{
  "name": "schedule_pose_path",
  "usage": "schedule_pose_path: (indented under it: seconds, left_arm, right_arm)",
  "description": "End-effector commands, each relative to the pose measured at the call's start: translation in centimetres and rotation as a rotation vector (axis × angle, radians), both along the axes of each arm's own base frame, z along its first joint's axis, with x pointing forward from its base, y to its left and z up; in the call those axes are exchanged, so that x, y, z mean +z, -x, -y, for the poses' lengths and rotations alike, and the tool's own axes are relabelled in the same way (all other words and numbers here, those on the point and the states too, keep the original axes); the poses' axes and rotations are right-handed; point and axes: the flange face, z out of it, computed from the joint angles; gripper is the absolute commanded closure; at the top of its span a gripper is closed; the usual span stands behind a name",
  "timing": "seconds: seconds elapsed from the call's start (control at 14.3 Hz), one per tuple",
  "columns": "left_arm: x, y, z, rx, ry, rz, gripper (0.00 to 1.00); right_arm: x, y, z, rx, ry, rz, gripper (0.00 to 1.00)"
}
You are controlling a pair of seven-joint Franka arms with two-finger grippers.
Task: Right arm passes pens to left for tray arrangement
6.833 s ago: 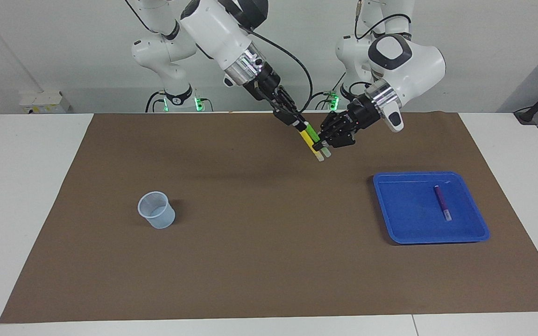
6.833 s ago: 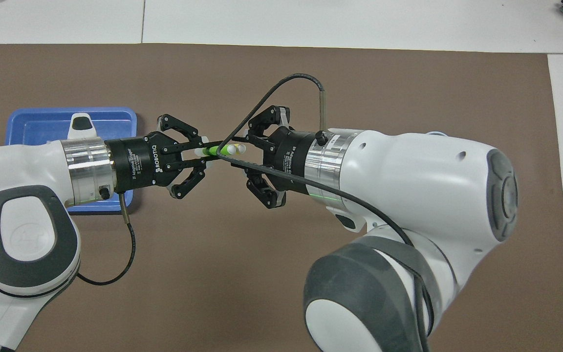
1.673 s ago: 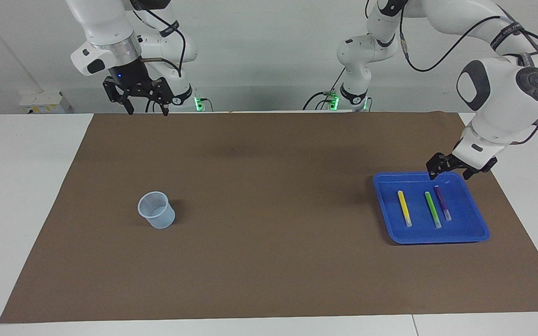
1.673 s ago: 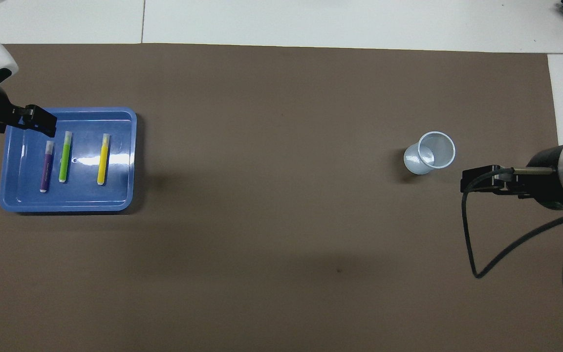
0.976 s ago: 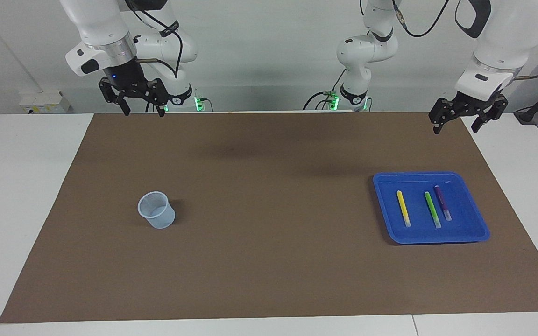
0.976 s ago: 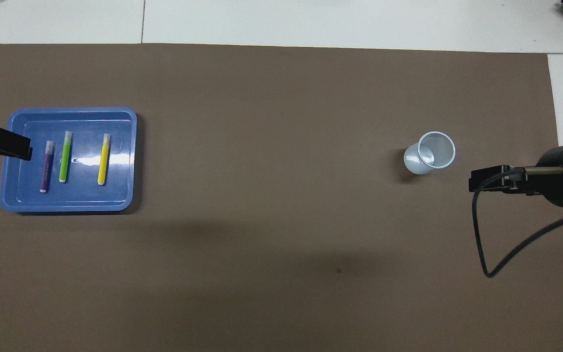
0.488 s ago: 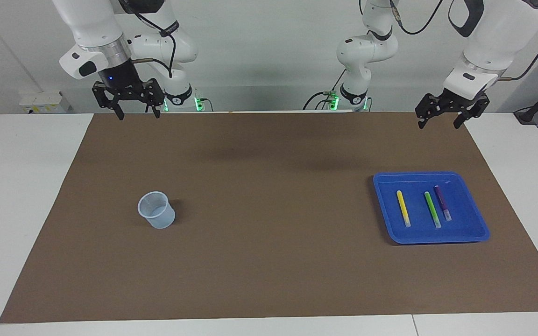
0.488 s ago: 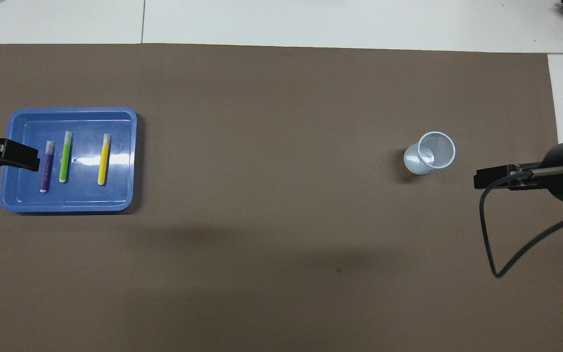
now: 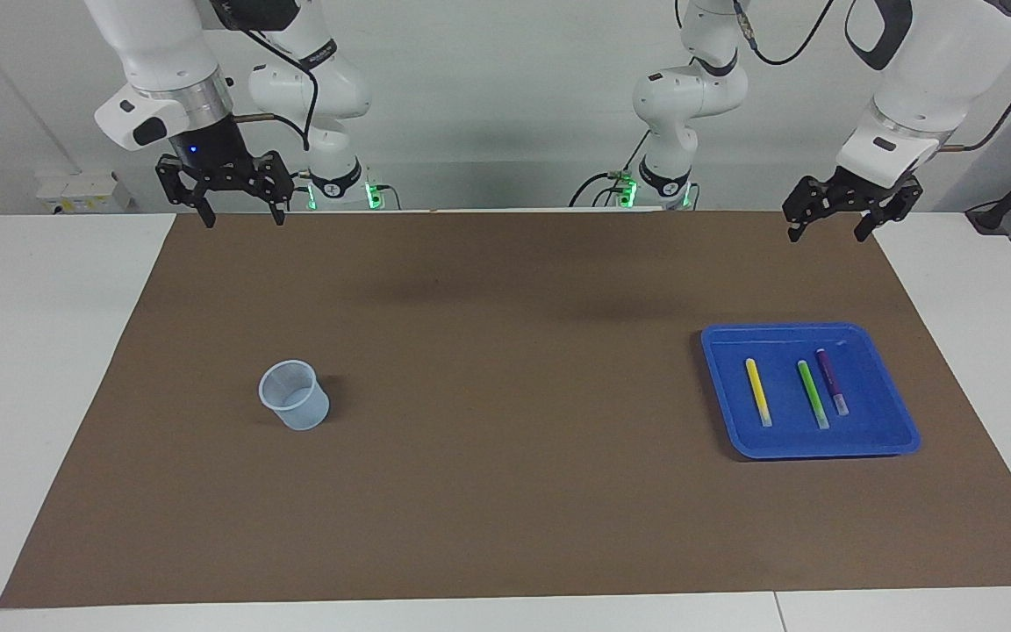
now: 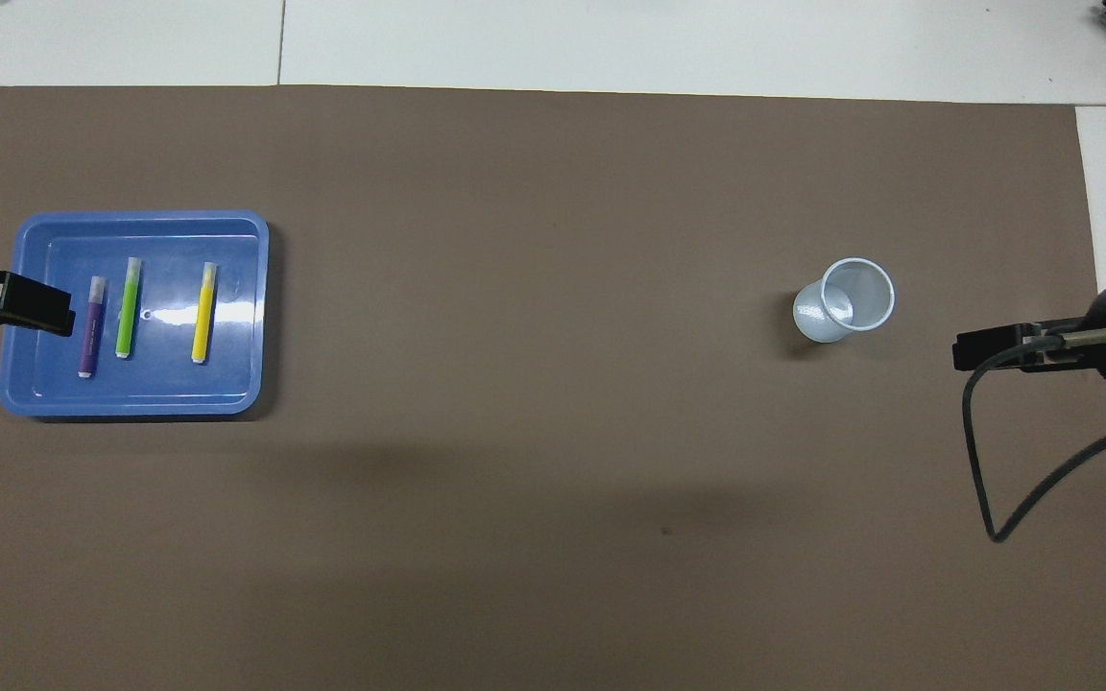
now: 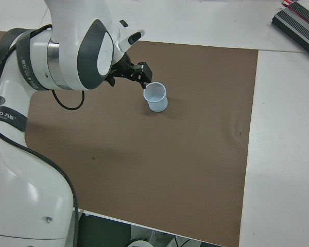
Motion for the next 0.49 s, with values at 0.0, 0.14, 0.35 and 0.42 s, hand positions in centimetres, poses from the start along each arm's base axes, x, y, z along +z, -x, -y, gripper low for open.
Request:
schedule_pose_path:
  seconds: [0.0,0.14,0.35,0.42]
  left_arm:
    - [0.11,0.88,-0.01,0.014,0.006,0.010,0.00]
    - [0.10,0.90,-0.01,0.014,0.006,0.008,0.00]
    - [0.10,0.90,-0.01,0.014,0.006,0.008,0.00]
    - [0.10,0.90,-0.01,0.014,0.006,0.008,0.00]
  right_arm:
    - [-0.57,0.44,0.24,0.022,0.008,0.007,0.00]
    - [-0.52,0.54,0.15,0.020,0.001,0.011,0.00]
    - [-0.61,0.51,0.16,0.019,0.001,0.008,0.00]
    - [-0.52,0.49,0.24,0.016,0.001,0.011,0.00]
